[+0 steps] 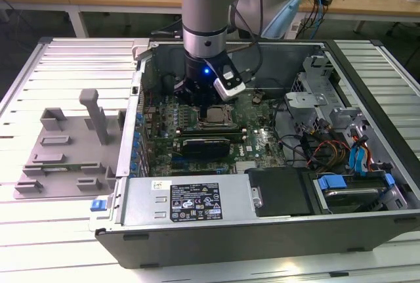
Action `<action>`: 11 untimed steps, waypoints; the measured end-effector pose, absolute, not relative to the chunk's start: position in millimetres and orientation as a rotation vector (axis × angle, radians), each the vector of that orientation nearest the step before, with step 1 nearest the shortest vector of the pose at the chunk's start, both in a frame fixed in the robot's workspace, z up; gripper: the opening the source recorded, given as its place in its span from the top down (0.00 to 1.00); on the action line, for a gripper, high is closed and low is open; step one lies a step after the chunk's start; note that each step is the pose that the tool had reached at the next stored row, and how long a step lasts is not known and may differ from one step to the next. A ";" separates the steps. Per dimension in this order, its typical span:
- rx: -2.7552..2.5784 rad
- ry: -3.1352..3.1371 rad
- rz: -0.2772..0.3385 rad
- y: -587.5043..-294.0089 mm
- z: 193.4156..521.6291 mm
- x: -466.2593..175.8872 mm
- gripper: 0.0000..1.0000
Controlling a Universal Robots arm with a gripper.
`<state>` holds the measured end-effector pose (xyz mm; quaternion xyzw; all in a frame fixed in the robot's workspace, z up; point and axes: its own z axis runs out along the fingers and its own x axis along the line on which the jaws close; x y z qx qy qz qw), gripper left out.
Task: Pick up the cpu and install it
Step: 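Close the cpu cover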
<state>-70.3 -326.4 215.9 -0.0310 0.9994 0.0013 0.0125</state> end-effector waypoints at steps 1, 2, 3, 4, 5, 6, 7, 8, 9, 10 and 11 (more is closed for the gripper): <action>-0.097 3.115 0.004 -326.5 215.8 -70.4 0.89; -0.097 3.115 0.004 -326.5 215.9 -70.4 0.89; -0.097 3.115 0.004 -326.5 215.9 -70.4 0.89; -0.096 3.115 0.004 -326.4 215.9 -70.6 0.89; -0.097 3.115 0.004 -326.5 215.8 -70.7 0.89; -0.097 3.115 0.004 -326.5 215.5 -70.7 0.89; -0.096 3.115 0.004 -326.4 214.3 -70.7 0.89; -0.096 3.114 0.004 -326.4 212.2 -70.9 0.89; -0.096 3.114 0.006 -325.8 211.3 -71.1 0.89; -0.096 3.114 0.006 -325.4 210.9 -71.2 0.89; -0.096 3.114 0.007 -324.6 210.2 -71.3 0.89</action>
